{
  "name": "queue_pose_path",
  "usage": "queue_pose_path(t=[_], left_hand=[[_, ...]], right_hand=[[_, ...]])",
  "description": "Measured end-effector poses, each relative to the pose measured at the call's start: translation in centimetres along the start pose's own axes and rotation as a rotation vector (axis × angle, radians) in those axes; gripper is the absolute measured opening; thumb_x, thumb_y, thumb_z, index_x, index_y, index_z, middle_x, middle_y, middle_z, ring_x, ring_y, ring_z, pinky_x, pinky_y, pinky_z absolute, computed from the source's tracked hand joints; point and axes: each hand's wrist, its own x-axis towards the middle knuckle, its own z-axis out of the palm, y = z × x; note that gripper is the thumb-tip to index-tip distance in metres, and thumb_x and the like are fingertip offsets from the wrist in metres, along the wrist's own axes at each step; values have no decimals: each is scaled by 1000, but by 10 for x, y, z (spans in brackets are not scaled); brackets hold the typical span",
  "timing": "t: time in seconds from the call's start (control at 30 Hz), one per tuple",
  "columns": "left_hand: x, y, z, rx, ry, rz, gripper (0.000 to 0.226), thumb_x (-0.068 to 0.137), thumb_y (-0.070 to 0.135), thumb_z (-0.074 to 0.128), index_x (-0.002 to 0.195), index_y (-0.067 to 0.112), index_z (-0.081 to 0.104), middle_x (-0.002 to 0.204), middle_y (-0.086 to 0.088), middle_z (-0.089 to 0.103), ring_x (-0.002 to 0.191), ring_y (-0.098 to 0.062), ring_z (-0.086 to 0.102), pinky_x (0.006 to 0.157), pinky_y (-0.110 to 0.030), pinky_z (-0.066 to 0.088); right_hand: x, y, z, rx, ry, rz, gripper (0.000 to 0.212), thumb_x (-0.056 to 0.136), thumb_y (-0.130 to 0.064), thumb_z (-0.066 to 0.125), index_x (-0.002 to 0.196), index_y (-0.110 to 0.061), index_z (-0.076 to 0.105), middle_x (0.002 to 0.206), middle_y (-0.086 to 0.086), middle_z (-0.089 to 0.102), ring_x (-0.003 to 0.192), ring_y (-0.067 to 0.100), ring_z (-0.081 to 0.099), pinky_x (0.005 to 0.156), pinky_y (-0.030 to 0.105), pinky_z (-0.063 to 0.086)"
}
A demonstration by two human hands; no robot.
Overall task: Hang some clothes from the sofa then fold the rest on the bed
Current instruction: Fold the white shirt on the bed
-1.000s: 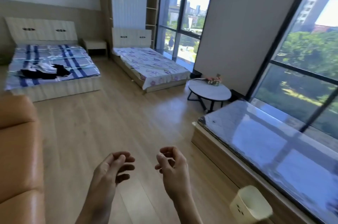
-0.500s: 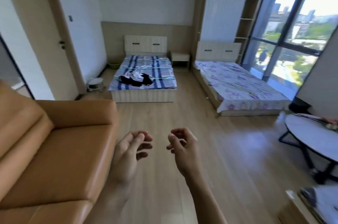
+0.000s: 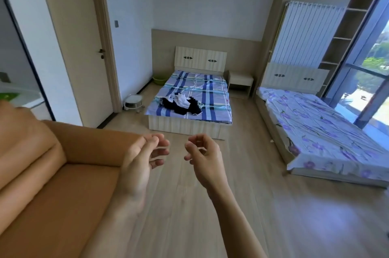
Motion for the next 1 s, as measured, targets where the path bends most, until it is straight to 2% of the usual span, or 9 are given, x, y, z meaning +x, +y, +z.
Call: queue_pose_path(t=[0.17, 0.43, 0.57, 0.63, 0.73, 0.9, 1.0], left_hand=[[138, -3, 10, -18, -21, 12, 22, 104, 18, 46, 101, 12, 67, 95, -8, 72, 90, -21, 67, 80, -36, 48], [341, -28, 40, -14, -39, 20, 22, 104, 19, 48, 99, 13, 68, 94, -9, 73, 91, -25, 67, 80, -38, 47], [436, -50, 59, -6, -14, 32, 21, 90, 31, 59, 99, 14, 69, 94, -6, 73, 88, -22, 67, 78, -36, 47], [489, -67, 66, -13, 20, 51, 15, 98, 23, 57, 99, 14, 68, 94, -7, 72, 88, -22, 66, 77, -36, 47], [568, -81, 76, -1, 103, 78, 21, 104, 17, 47, 101, 14, 67, 95, -6, 72, 89, -21, 66, 76, -34, 47], [685, -88, 87, 3, 215, 77, 16, 96, 27, 58, 101, 16, 68, 94, -3, 73, 87, -18, 67, 76, -33, 46], [752, -103, 86, 26, 283, 54, 19, 103, 20, 50, 101, 14, 68, 96, -5, 73, 87, -18, 67, 78, -35, 46]], right_hand=[[134, 10, 35, 8, 23, 5, 1, 95, -19, 64, 95, -18, 64, 92, 2, 69, 73, 16, 68, 60, 19, 50], [334, 35, 75, 49, -4, 8, 5, 95, -18, 63, 99, -15, 63, 96, 6, 68, 85, 27, 68, 60, 17, 50], [434, 69, 90, 44, -41, 2, 5, 96, -19, 63, 99, -16, 63, 96, 6, 67, 79, 20, 67, 61, 18, 50], [491, 85, 101, 46, -68, -16, 4, 96, -17, 63, 99, -14, 63, 97, 7, 66, 79, 22, 67, 61, 17, 49], [577, 100, 118, 50, -134, -46, 5, 97, -16, 62, 99, -11, 62, 99, 13, 66, 85, 30, 66, 60, 16, 50], [706, 118, 147, 34, -225, -44, 6, 98, -20, 61, 100, -15, 63, 95, 5, 67, 69, 11, 67, 66, 25, 52], [777, 135, 172, 65, -267, -11, 4, 98, -16, 61, 96, -13, 63, 89, 0, 66, 70, 13, 66, 66, 26, 52]])
